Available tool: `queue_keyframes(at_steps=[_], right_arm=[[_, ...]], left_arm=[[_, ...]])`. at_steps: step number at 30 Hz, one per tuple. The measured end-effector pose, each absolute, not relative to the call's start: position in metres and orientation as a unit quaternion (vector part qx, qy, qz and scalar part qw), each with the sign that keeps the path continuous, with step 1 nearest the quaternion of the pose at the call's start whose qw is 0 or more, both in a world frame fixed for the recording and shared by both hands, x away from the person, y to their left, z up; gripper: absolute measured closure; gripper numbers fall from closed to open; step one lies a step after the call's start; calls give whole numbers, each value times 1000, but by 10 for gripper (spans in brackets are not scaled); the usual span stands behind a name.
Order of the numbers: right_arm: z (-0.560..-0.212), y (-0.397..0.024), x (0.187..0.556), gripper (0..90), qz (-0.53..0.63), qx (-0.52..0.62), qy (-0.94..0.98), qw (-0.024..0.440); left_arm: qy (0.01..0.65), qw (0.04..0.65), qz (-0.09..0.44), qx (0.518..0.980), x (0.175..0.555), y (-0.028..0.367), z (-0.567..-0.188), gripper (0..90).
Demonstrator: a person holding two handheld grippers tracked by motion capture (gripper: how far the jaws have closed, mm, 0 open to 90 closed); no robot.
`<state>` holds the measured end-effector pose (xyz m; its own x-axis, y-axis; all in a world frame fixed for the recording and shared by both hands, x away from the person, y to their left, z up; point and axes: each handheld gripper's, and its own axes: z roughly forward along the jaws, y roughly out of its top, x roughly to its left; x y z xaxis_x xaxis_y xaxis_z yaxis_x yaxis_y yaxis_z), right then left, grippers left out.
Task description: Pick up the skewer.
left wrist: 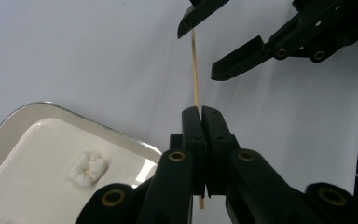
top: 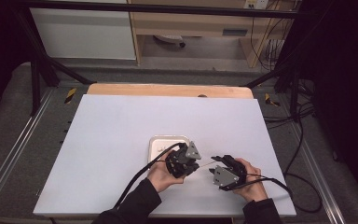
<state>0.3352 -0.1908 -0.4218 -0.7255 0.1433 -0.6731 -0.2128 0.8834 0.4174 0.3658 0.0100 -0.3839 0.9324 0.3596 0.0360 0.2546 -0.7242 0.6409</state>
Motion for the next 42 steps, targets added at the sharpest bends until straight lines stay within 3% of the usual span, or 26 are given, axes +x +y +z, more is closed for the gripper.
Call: queue_keyframes(at_steps=[30,42], right_arm=[[-429,-188,337,850,199,-77,907,362],[-428,-187,336,886,185,-100,906,368]], left_arm=[[149,331,68,929,364,2,-385,892],[156,329,64,929,368,3,-386,890]])
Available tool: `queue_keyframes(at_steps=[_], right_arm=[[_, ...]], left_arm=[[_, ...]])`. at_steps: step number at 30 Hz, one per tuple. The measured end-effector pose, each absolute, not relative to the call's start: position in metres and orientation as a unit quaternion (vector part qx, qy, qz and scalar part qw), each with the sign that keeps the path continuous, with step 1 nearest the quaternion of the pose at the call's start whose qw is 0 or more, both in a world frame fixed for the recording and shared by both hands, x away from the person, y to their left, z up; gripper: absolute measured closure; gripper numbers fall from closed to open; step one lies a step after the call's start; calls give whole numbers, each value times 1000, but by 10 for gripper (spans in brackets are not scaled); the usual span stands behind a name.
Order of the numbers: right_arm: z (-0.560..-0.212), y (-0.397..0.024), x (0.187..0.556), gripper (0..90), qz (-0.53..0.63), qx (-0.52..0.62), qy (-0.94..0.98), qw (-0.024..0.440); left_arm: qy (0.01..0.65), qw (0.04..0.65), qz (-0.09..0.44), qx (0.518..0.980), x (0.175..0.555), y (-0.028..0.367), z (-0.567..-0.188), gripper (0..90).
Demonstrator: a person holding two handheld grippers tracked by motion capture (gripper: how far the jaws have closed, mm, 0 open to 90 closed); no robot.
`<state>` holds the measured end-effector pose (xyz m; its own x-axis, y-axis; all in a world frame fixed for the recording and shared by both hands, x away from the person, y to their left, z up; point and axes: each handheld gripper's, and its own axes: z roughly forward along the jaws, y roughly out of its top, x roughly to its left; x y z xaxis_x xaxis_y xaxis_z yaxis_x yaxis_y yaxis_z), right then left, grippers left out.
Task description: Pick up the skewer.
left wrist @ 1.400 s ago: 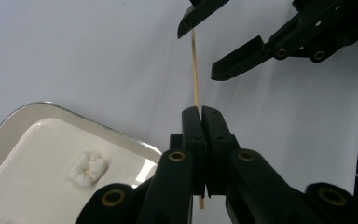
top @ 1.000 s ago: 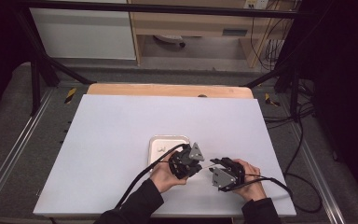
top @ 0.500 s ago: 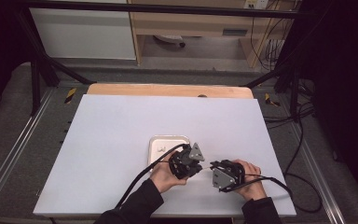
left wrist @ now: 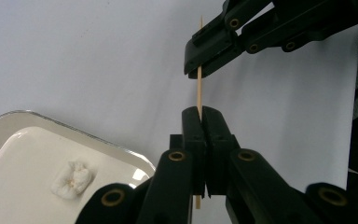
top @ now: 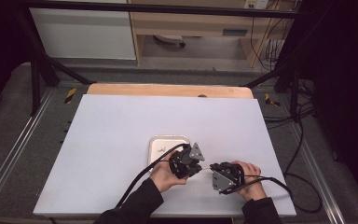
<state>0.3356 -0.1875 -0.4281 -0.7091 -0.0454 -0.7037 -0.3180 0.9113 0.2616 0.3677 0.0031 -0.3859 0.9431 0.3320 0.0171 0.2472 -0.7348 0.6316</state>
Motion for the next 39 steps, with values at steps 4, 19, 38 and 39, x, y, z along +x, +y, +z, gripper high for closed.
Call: queue_keyframes(at_steps=[4,19,38,39], right_arm=[[-427,-187,335,890,184,-103,905,369],[-425,-185,336,891,162,-109,909,368],[-425,-181,334,890,144,-128,911,365],[-425,-181,334,890,144,-127,911,366]], left_arm=[[161,327,66,929,369,4,-385,884],[160,255,67,951,375,0,-379,678],[125,195,70,970,369,-20,-392,888],[124,195,70,970,369,-19,-392,890]])
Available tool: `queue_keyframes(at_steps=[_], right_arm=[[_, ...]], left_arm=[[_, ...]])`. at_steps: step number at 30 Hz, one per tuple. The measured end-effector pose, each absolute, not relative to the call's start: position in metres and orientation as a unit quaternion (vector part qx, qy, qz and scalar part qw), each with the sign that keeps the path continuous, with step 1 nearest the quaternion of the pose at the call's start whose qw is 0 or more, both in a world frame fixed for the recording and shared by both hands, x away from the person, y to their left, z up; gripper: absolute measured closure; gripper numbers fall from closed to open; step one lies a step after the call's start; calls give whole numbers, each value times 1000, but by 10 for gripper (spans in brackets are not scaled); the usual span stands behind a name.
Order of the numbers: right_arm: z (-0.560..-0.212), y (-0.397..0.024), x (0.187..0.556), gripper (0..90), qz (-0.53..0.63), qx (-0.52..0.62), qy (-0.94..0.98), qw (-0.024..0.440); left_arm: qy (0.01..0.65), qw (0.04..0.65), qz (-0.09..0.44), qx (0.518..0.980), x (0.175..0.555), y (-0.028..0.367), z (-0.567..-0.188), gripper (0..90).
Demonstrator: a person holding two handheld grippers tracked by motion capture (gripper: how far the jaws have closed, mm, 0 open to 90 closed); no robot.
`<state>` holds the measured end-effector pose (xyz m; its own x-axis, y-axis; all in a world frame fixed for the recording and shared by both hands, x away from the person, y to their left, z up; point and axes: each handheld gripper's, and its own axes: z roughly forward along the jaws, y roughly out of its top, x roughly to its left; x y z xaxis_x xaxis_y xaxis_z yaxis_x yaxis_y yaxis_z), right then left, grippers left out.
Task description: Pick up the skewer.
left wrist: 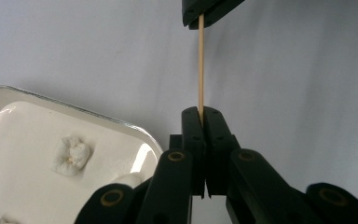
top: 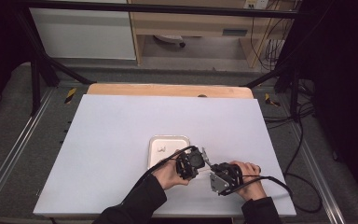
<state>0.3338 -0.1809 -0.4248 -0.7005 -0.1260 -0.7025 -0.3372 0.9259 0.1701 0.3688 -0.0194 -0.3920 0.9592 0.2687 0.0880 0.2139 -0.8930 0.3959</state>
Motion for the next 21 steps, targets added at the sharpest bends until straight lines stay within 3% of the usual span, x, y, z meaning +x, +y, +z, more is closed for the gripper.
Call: queue_keyframes(at_steps=[8,16,21], right_arm=[[-422,-183,334,846,162,-110,908,370],[-417,-196,335,497,233,-5,908,348],[-417,-208,339,349,287,84,895,332]], left_arm=[[131,218,70,964,369,-13,-391,892],[153,234,91,956,372,9,-389,891],[171,239,98,951,374,24,-390,892]])
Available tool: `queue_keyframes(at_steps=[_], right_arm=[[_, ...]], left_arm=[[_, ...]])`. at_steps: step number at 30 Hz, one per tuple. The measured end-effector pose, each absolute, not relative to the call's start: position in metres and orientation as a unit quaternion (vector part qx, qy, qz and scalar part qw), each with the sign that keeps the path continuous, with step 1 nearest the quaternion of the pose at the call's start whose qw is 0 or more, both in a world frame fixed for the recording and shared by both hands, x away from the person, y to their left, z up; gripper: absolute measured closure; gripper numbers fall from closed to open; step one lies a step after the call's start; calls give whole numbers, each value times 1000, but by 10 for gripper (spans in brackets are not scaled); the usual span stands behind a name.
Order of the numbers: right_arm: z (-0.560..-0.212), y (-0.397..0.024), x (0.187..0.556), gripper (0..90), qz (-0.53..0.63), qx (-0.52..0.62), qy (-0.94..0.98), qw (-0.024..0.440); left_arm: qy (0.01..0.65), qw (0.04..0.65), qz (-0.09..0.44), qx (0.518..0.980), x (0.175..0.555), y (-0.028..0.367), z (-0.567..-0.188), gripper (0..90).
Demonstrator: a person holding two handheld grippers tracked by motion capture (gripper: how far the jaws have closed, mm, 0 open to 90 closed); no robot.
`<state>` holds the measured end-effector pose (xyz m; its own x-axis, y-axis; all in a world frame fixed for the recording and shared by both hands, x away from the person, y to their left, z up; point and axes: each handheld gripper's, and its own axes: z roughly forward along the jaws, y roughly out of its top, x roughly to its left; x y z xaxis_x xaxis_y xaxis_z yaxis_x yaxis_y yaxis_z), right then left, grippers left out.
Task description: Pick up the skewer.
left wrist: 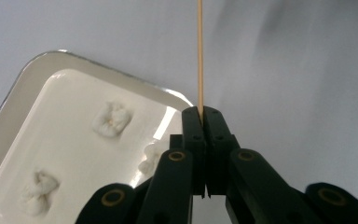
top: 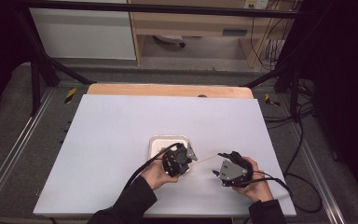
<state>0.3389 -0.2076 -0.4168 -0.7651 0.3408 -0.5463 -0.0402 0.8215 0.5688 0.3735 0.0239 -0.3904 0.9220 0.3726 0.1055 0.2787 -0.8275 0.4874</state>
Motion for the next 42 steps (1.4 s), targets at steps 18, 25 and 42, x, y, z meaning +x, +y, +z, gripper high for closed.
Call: queue_keyframes(at_steps=[18,25,42], right_arm=[[-428,-223,348,80,309,311,870,228],[-428,-226,350,27,318,348,859,199],[-423,-225,354,7,361,388,832,166]], left_arm=[[243,304,112,914,366,85,-396,891],[282,332,117,892,362,116,-402,890],[341,386,151,844,344,171,-412,890]])
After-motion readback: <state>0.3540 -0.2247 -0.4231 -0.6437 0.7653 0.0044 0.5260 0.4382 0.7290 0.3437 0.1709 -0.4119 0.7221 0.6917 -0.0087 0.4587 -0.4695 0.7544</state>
